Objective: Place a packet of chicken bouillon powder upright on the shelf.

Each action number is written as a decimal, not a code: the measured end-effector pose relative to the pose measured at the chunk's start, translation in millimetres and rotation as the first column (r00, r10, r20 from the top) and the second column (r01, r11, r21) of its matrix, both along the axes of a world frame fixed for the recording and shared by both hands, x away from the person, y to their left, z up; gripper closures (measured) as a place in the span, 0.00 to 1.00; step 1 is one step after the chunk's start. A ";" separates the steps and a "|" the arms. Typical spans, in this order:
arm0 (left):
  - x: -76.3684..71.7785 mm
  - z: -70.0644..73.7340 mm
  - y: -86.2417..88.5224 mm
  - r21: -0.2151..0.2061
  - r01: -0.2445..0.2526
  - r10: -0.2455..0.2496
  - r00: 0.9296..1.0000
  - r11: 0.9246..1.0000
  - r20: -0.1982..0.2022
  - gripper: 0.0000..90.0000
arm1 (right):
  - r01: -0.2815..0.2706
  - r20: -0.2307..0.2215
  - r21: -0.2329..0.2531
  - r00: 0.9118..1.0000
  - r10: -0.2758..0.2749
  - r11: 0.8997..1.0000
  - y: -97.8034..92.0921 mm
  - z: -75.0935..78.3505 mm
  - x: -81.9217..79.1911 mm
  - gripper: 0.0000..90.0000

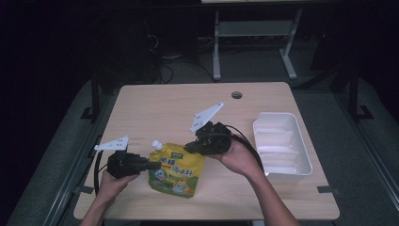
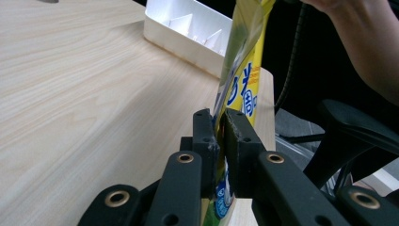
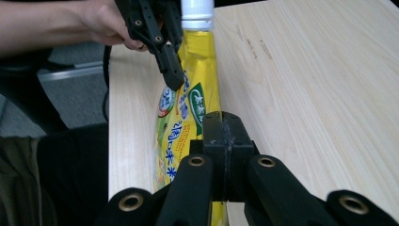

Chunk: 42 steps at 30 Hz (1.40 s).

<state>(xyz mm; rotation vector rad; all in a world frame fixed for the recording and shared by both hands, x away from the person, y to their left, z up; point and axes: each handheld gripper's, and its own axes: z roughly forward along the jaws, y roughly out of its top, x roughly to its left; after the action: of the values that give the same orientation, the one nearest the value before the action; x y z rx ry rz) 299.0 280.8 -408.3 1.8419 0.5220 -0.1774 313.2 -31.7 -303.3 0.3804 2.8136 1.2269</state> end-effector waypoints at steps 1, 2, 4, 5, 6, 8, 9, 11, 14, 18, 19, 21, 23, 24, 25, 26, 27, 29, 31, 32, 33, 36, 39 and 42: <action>-0.2 0.6 -0.2 0.002 0.006 -0.006 1.000 1.000 0.007 0.93 | 0.004 -0.015 0.014 1.000 -0.004 1.000 -1.9 -1.6 1.9 0.98; -0.2 0.6 -0.2 0.002 0.006 -0.006 1.000 1.000 0.007 0.94 | 0.013 -0.027 0.025 1.000 -0.012 1.000 -4.0 -3.0 3.3 0.94; -1.1 1.0 0.2 0.006 0.001 -0.001 1.000 1.000 0.011 0.94 | 0.021 -0.035 0.036 0.999 -0.020 0.999 -5.9 -4.7 4.7 0.88; -0.6 0.4 1.1 0.006 0.005 -0.005 1.000 1.000 0.011 0.94 | 0.026 -0.048 0.039 0.999 -0.024 0.999 -7.4 -6.8 5.8 0.83; -0.5 -0.1 1.5 0.003 0.005 -0.005 1.000 1.000 0.010 0.95 | 0.035 -0.056 0.046 0.998 -0.033 0.998 -9.3 -10.4 6.8 0.75; -0.4 -0.8 2.7 0.005 0.003 -0.003 1.000 1.000 0.007 0.95 | 0.061 -0.078 0.081 0.995 -0.055 0.995 -14.7 -19.8 7.9 0.67; -0.3 -1.2 3.0 0.005 0.002 -0.002 1.000 1.000 0.005 0.95 | 0.061 -0.078 0.081 0.995 -0.055 0.995 -14.7 -19.8 7.9 0.67; -0.1 -1.7 3.5 0.004 0.002 -0.002 1.000 1.000 0.006 0.95 | 0.080 -0.105 0.117 0.992 -0.067 0.990 -20.2 -26.9 8.2 0.64; -0.4 -1.6 3.6 0.005 0.000 0.000 1.000 1.000 0.011 0.95 | 0.106 -0.134 0.155 0.987 -0.086 0.982 -27.2 -38.8 8.2 0.62; -0.8 -1.5 3.7 0.005 -0.004 0.004 1.000 1.000 0.014 0.94 | 0.127 -0.149 0.194 0.984 -0.099 0.973 -30.2 -50.5 7.3 0.64; -1.1 -1.5 3.9 0.006 -0.006 0.006 1.000 1.000 0.015 0.94 | 0.130 -0.151 0.203 0.983 -0.100 0.970 -30.2 -53.1 7.1 0.66; -1.4 -1.6 4.4 0.005 -0.010 0.010 1.000 1.000 0.015 0.94 | 0.133 -0.161 0.219 0.982 -0.098 0.967 -29.0 -58.1 7.5 0.69; -1.7 -1.4 4.7 0.005 -0.014 0.014 1.000 1.000 0.016 0.94 | 0.136 -0.164 0.230 0.982 -0.099 0.964 -27.2 -62.0 7.1 0.72; -1.7 -1.5 4.8 0.004 -0.015 0.015 1.000 1.000 0.017 0.94 | 0.143 -0.186 0.249 0.978 -0.098 0.958 -24.7 -66.7 7.6 0.74; -1.9 -1.7 4.9 0.002 -0.014 0.014 1.000 1.000 0.018 0.94 | 0.145 -0.194 0.251 0.976 -0.097 0.957 -23.6 -68.4 7.9 0.74; -1.9 -1.7 4.9 0.002 -0.014 0.014 1.000 1.000 0.018 0.94 | 0.145 -0.194 0.251 0.976 -0.097 0.957 -23.6 -68.4 7.9 0.74; -2.2 -2.0 5.2 0.002 -0.014 0.014 1.000 1.000 0.019 0.94 | 0.147 -0.200 0.254 0.975 -0.097 0.956 -22.0 -71.0 8.1 0.74; -2.4 -2.0 5.9 0.005 -0.016 0.016 1.000 1.000 0.017 0.94 | 0.156 -0.215 0.271 0.972 -0.098 0.950 -20.1 -75.9 8.5 0.75; -2.6 -1.9 5.9 0.007 -0.018 0.018 1.000 1.000 0.017 0.94 | 0.166 -0.242 0.302 0.966 -0.092 0.939 -20.3 -79.4 10.4 0.77; -2.6 -2.0 6.0 0.008 -0.020 0.019 1.000 1.000 0.016 0.94 | 0.177 -0.264 0.316 0.960 -0.092 0.932 -20.2 -81.2 11.4 0.77; -2.5 -2.1 6.3 0.010 -0.025 0.024 1.000 1.000 0.016 0.94 | 0.182 -0.279 0.324 0.956 -0.090 0.928 -19.4 -82.7 12.5 0.78; -2.2 -2.4 7.0 0.008 -0.030 0.030 0.999 1.000 0.014 0.94 | 0.187 -0.297 0.336 0.951 -0.084 0.923 -18.5 -82.7 13.8 0.80; -2.3 -2.5 7.7 0.011 -0.034 0.034 0.999 0.999 0.013 0.94 | 0.199 -0.304 0.338 0.948 -0.093 0.920 -16.6 -82.4 13.7 0.81; -2.7 -2.4 8.5 0.011 -0.032 0.031 0.999 0.999 0.012 0.94 | 0.193 -0.302 0.341 0.949 -0.087 0.920 -15.7 -82.2 13.3 0.85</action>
<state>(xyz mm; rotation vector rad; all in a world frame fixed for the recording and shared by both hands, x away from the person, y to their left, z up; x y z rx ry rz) 296.3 289.3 -410.7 1.8436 0.5443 -0.1423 326.5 -47.3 -385.5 0.8246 2.6947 1.7961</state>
